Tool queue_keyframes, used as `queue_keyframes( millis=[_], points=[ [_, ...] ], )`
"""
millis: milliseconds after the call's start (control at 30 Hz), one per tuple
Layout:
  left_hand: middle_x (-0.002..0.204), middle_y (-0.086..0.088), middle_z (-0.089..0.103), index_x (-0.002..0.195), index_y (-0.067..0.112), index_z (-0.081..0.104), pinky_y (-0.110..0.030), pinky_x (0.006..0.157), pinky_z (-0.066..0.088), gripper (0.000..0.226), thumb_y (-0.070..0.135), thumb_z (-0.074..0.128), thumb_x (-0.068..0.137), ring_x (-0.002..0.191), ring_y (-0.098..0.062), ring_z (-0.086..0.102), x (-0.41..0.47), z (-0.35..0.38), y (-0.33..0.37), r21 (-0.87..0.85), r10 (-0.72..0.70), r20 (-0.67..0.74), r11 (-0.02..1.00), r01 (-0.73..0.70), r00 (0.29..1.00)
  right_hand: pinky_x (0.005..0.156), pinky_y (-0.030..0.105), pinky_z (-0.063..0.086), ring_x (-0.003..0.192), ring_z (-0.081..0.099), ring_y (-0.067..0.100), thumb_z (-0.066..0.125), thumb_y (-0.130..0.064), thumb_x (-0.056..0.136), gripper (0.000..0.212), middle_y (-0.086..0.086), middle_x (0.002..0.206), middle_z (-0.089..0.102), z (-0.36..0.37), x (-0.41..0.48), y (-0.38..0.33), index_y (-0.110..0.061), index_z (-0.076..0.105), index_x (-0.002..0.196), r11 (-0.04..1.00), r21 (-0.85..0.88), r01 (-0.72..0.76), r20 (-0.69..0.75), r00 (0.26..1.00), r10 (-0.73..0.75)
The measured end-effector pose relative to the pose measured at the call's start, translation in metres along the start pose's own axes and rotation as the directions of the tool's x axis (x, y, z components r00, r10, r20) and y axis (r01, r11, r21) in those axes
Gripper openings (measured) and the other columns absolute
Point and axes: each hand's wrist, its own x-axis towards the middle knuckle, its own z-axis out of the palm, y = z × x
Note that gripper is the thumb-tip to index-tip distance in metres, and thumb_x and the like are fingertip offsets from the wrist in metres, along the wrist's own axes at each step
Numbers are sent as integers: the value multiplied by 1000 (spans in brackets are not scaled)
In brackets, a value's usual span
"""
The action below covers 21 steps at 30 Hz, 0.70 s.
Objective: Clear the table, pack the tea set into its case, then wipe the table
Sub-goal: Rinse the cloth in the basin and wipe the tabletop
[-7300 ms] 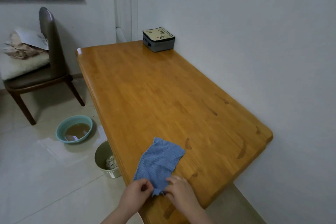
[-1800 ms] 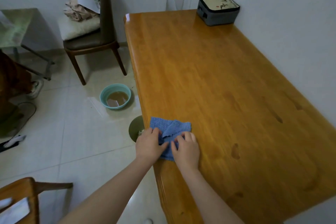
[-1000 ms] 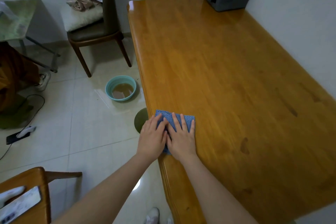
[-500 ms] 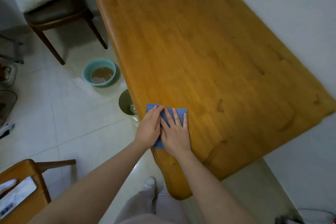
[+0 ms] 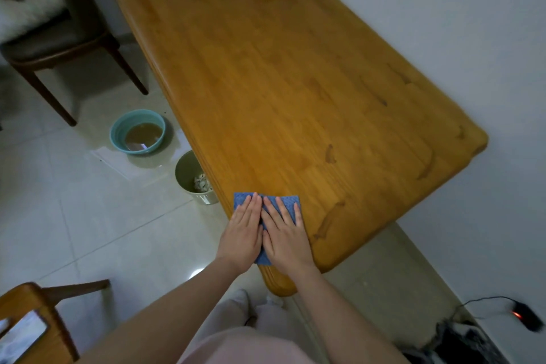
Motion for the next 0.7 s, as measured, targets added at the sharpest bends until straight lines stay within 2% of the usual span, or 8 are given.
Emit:
queue_keyframes(
  millis=[133,233,333,467,600,700],
  points=[
    [152,-14,34,145,-1,33,-35,117,11,59,32,28,97,141,-25,33,-5,4,6,56,-25,31,998,24,999,119,49,14,149,13,14,30,-34,100,55,-5,160,24,-1,-8,4,-21,26,153,999,33,-6,2,1000,6],
    [155,-7,27,148,5,31,-36,116,5,59,36,27,98,144,-21,25,-11,11,17,85,-85,30,993,82,996,118,47,17,149,14,13,32,-34,100,55,-3,159,26,-1,-17,13,-17,31,152,998,53,-16,-9,1000,16],
    [156,-5,28,149,10,32,-35,117,1,59,41,26,99,145,-19,22,-14,14,30,90,-114,43,990,110,993,118,49,14,149,12,16,32,-36,100,54,-2,160,24,-4,-25,24,-21,31,152,1000,20,-19,2,1000,19],
    [156,-4,28,148,17,35,-39,118,4,58,46,25,100,144,-22,26,-17,15,39,129,-109,32,986,104,993,118,50,13,150,9,18,35,-37,98,55,-1,161,21,-9,-35,52,-25,31,152,1000,-4,3,5,1000,-3],
    [156,-9,30,149,20,33,-45,115,14,63,52,9,101,143,-29,28,-23,24,66,177,-231,33,959,222,972,117,58,12,150,10,27,39,-40,96,55,2,161,21,-14,-44,88,-34,33,150,1000,-11,-2,-13,1000,2],
    [155,-11,32,149,18,35,-50,116,12,67,53,5,100,144,-30,24,-20,28,91,228,-306,33,929,291,951,116,62,11,149,14,29,40,-42,95,55,2,160,24,-18,-44,106,-38,32,150,998,-32,48,-4,999,-49]
  ],
)
